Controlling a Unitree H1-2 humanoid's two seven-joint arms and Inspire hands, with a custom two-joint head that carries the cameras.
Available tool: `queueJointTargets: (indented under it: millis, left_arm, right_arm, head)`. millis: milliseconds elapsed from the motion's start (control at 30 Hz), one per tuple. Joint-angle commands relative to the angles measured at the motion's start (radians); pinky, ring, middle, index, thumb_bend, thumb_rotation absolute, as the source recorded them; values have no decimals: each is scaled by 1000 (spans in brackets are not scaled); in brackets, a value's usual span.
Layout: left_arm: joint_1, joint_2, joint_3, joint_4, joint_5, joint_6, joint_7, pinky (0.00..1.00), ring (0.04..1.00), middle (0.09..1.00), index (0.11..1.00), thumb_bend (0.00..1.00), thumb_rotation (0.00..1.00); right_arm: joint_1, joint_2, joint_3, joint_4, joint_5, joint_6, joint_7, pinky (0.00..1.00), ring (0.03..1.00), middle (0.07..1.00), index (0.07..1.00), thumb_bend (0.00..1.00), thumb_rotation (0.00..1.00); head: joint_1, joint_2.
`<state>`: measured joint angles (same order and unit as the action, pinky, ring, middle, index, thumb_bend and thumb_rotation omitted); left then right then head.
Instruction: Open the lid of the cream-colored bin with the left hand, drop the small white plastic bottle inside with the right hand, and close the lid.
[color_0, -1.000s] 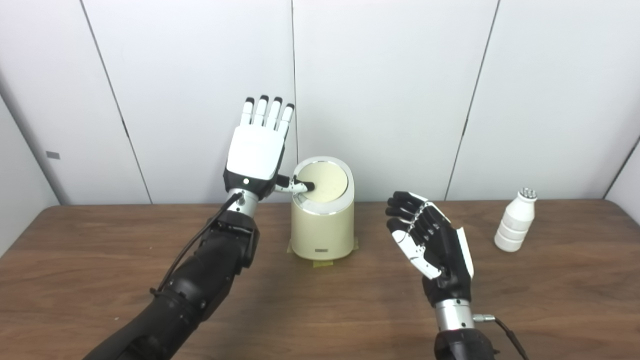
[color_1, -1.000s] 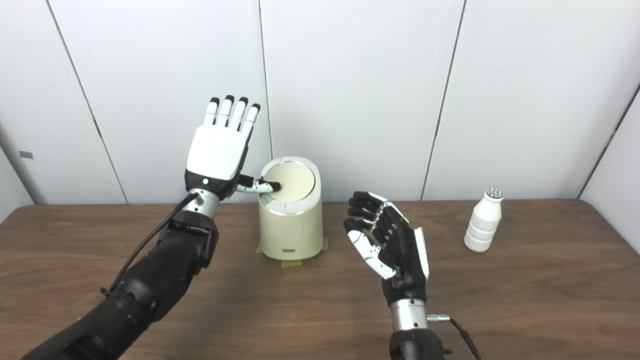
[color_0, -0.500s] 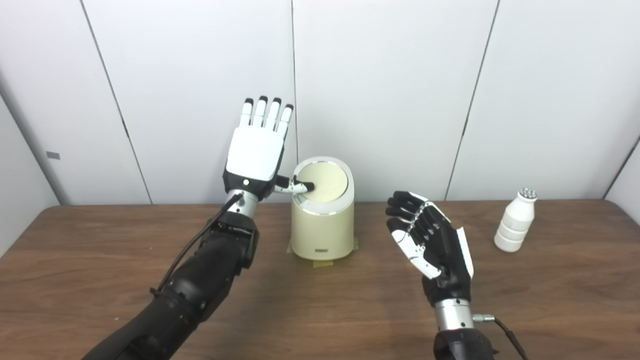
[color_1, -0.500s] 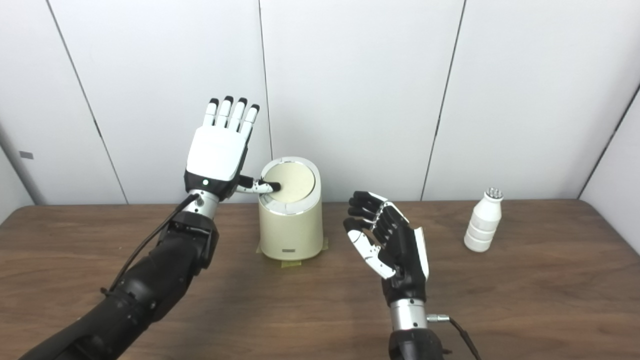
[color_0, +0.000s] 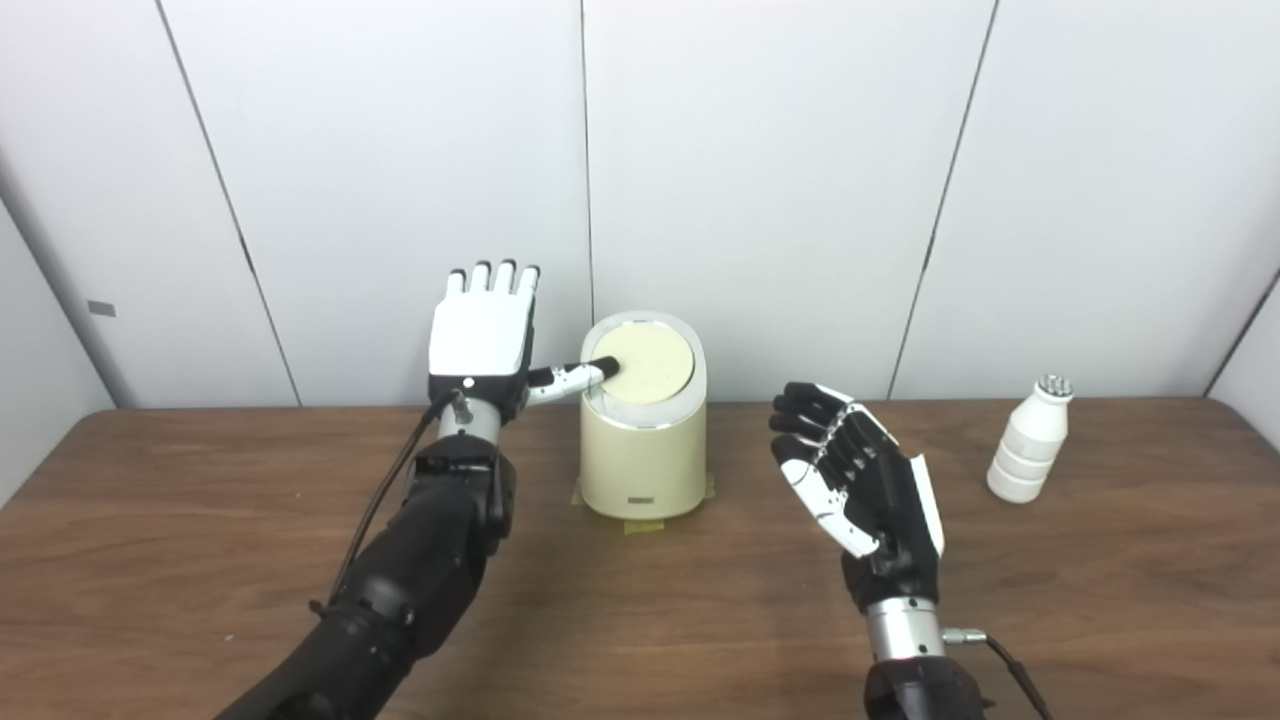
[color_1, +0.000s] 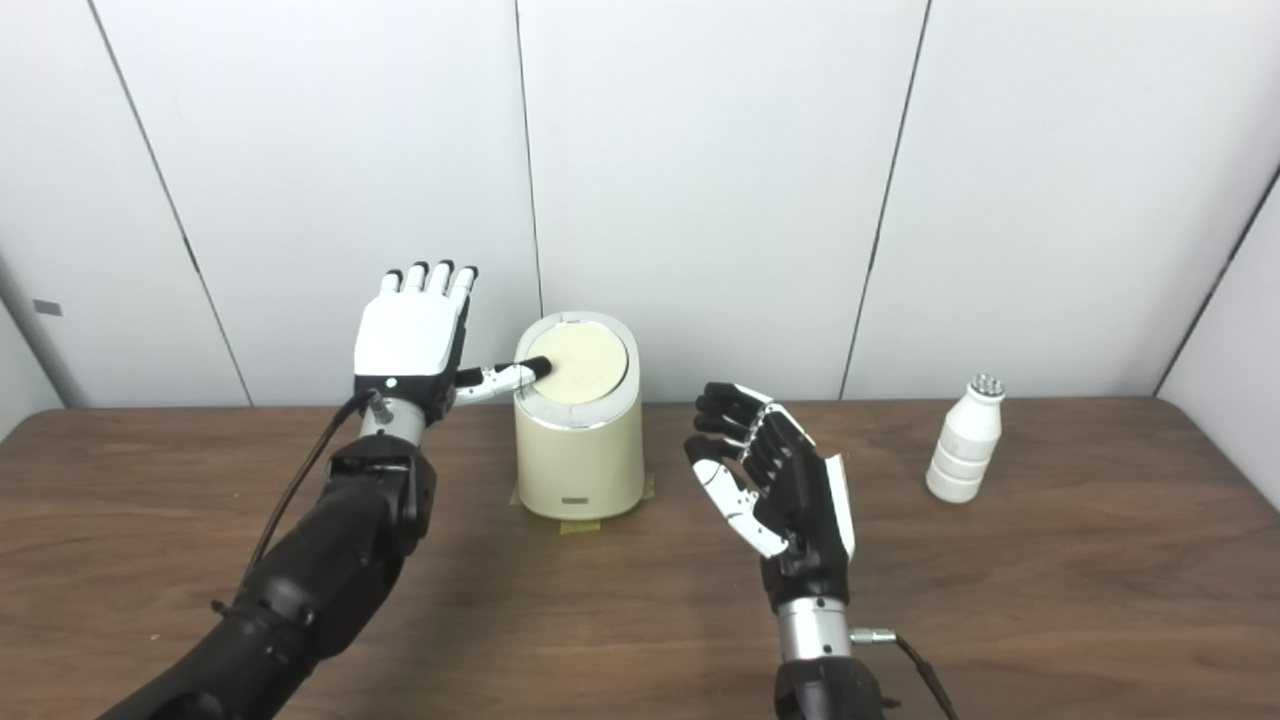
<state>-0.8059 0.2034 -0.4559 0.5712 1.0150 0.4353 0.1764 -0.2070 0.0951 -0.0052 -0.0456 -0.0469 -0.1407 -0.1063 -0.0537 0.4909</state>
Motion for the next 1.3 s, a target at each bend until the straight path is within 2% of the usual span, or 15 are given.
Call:
queueJointTargets:
  millis: [0, 300, 500, 700, 767, 1000, 1267]
  left_arm:
    - [-51, 8, 21, -36, -8, 19, 2, 1000, 1000, 1000, 1000, 611, 1000]
    - [-50, 5, 28, -35, -30, 14, 9, 1000, 1000, 1000, 1000, 610, 1000]
    - [-55, 4, 20, -35, -32, 18, 1, 1000, 1000, 1000, 1000, 656, 1000]
    - [-56, 3, 20, -52, -46, 10, -14, 1000, 1000, 1000, 1000, 836, 1000]
    - [-57, 2, 19, -61, -47, 11, -18, 1000, 1000, 1000, 1000, 857, 1000]
    - [-64, 0, 16, -72, -53, 2, -30, 1000, 1000, 1000, 1000, 872, 1000]
    - [-67, -2, 13, -79, -50, -3, -38, 1000, 1000, 1000, 1000, 835, 1000]
  right_arm:
    - [-41, 6, 6, -33, 4, -15, 5, 594, 679, 689, 670, 292, 321]
    - [-40, 8, 8, -36, 2, -10, 3, 592, 678, 687, 669, 303, 323]
    - [-41, 7, 10, -38, 2, -3, 4, 596, 681, 690, 671, 294, 304]
    - [-42, 10, 12, -38, 2, -2, 3, 601, 682, 690, 671, 293, 312]
    - [-43, 11, 12, -38, 5, 0, 4, 601, 681, 689, 670, 291, 309]
    - [-46, 12, 14, -35, 4, 2, 3, 602, 683, 691, 672, 291, 309]
    - [-49, 13, 15, -27, -3, -6, -1, 609, 688, 695, 675, 294, 320]
  head:
    - [-1, 1]
    - [-3, 1]
    - [-4, 2]
    - [-5, 2]
    - [-5, 2]
    - [-9, 2]
    - [-12, 1]
